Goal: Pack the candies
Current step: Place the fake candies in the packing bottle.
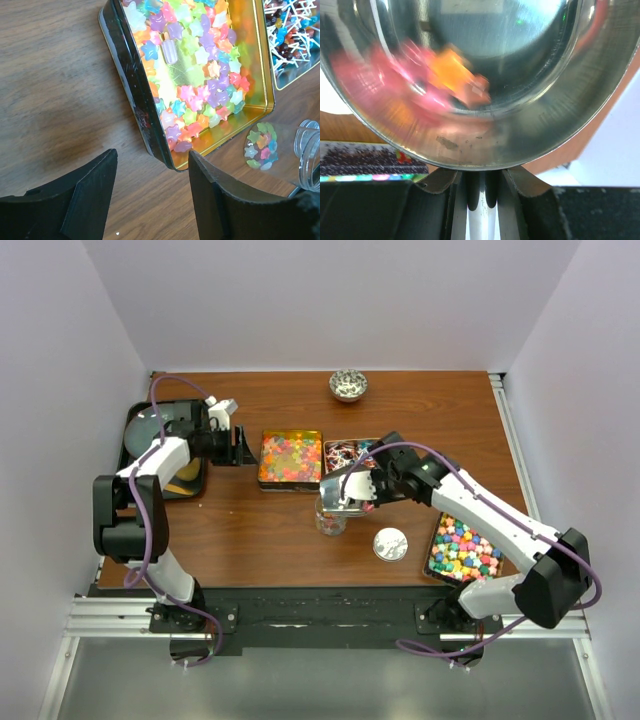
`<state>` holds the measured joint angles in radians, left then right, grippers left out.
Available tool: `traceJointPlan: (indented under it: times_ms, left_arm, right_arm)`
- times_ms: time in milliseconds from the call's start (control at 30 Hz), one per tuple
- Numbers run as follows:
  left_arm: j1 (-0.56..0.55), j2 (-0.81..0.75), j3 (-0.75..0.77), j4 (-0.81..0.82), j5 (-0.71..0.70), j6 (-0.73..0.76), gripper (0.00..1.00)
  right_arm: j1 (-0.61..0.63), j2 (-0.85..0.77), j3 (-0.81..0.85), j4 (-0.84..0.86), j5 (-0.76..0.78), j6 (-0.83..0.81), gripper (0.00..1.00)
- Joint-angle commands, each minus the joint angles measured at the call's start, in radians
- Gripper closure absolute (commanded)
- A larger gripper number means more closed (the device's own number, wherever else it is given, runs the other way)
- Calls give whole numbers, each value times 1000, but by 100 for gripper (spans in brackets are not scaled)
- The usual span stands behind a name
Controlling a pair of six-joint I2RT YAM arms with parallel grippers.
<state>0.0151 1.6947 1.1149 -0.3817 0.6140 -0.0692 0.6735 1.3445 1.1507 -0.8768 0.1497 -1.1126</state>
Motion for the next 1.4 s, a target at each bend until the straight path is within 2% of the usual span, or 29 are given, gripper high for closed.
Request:
traceJointPlan:
  times_ms: [0, 233, 633, 1067, 1367]
  left_arm:
    - [-7, 10, 34, 38, -13, -24, 37]
    - [-6, 11, 33, 55, -7, -38, 37]
    - [-49, 33, 62, 61, -13, -60, 36]
    - [-70, 49, 63, 73, -29, -81, 36]
    - [-89, 117, 106, 49, -74, -98, 35]
  right_arm:
    - [11, -36, 0, 70, 140, -26, 100]
    - [28, -44, 13, 52, 204, -79, 100]
    - [77, -25, 46, 7, 358, -265, 100]
    - [135, 15, 119, -42, 424, -323, 100]
    - [153, 8, 148, -65, 447, -349, 100]
